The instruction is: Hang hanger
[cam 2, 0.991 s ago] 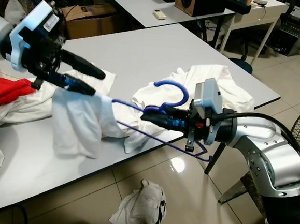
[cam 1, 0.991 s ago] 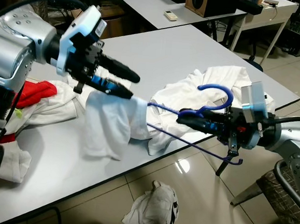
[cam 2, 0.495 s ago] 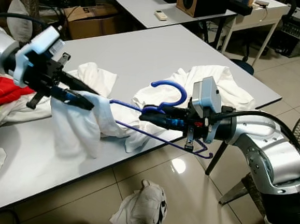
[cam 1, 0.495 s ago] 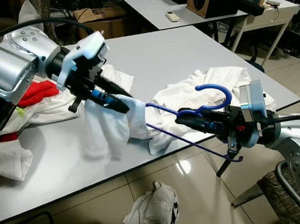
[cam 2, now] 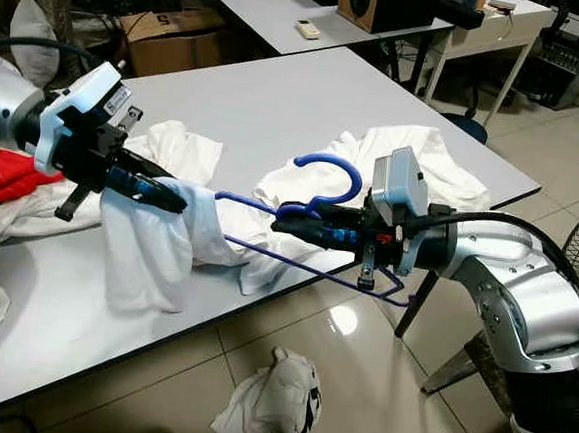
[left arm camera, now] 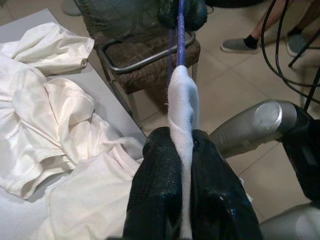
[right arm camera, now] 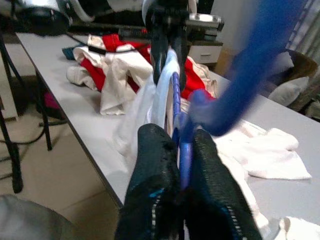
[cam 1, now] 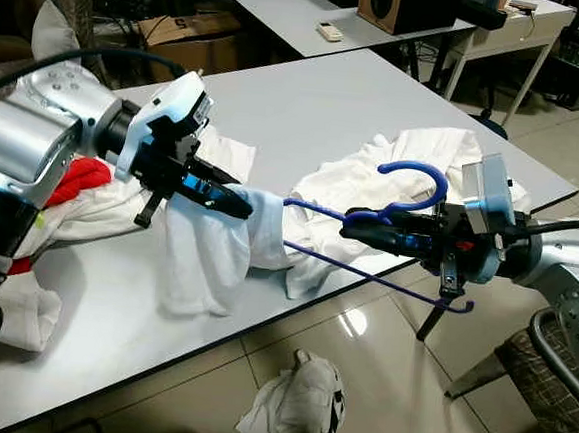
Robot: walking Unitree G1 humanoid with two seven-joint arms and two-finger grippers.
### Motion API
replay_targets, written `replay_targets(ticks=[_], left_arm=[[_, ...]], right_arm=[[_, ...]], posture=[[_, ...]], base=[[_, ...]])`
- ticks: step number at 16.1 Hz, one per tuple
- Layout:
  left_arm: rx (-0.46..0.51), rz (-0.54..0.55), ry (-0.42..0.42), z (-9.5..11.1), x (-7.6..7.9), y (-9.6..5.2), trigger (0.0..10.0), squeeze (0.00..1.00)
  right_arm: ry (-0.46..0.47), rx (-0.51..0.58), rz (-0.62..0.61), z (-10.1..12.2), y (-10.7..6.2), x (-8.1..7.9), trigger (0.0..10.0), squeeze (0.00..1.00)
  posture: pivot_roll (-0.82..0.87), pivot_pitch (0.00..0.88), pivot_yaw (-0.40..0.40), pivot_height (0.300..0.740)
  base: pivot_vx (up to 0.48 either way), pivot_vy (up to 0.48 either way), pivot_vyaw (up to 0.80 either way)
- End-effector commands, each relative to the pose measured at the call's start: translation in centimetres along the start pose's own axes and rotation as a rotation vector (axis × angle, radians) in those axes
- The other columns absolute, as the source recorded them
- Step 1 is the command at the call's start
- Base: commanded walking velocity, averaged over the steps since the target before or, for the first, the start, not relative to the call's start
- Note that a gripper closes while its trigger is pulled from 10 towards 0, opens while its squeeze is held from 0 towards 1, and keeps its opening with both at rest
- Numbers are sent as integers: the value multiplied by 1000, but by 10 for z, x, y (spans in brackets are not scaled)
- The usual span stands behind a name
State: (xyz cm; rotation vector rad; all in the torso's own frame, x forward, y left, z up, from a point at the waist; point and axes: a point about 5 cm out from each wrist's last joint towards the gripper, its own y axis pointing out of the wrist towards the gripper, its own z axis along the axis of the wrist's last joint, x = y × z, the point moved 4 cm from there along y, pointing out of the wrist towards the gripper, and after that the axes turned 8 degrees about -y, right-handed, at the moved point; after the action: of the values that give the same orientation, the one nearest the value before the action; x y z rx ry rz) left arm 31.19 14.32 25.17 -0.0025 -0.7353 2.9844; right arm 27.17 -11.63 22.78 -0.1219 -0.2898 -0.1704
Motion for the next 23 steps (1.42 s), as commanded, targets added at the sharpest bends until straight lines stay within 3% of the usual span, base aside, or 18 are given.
replay_targets(ticks=[1,3,7,11,13,14,15,16,18,22,23], left_arm=[[31,30,7,4,0,-7,0,0],[49,58,-15,0,-1,-10,0,0],[73,177,-85,-18,-8,-23,0,0],[96,348,-117,-38,-25,-32,0,0],[163,418,-109,-34,-32,-35,0,0],[207,432,-103,-27,-34,-36,0,0],[299,415,-85,-10,-31,-36,0,0],[317,410,-78,-6,-30,-36,0,0],[386,365,-57,12,-20,-38,0,0],[459,312,-58,25,-7,-30,0,0],[463,289,-59,27,-3,-26,0,0]], right_arm=[[4,11,-11,6,-3,4,10000,1000],[7,15,-35,7,-9,8,10000,1000],[-10,32,-155,19,-44,23,10000,1000],[3,262,-252,59,-67,32,10000,1000],[41,354,-225,67,-58,24,10000,1000],[60,334,-201,59,-46,16,10000,1000],[124,272,-174,35,-19,3,10000,1000],[132,258,-175,31,-15,1,10000,1000],[99,181,-254,5,11,4,10000,1000],[115,207,-371,-6,20,14,10000,1000],[113,214,-376,-8,22,15,10000,667]], posture=[[-110,0,44,740],[-110,0,40,740],[-108,0,34,740],[-109,0,38,740],[-112,0,42,740],[-112,0,42,740],[-112,0,42,740],[-112,0,42,740],[-105,0,44,740],[-101,0,36,740],[-102,0,35,740]], base=[[0,0,0],[0,0,0],[0,0,0],[0,0,0],[0,0,0],[0,0,0],[0,0,0],[0,0,0],[0,0,0],[0,0,0],[0,0,0]])
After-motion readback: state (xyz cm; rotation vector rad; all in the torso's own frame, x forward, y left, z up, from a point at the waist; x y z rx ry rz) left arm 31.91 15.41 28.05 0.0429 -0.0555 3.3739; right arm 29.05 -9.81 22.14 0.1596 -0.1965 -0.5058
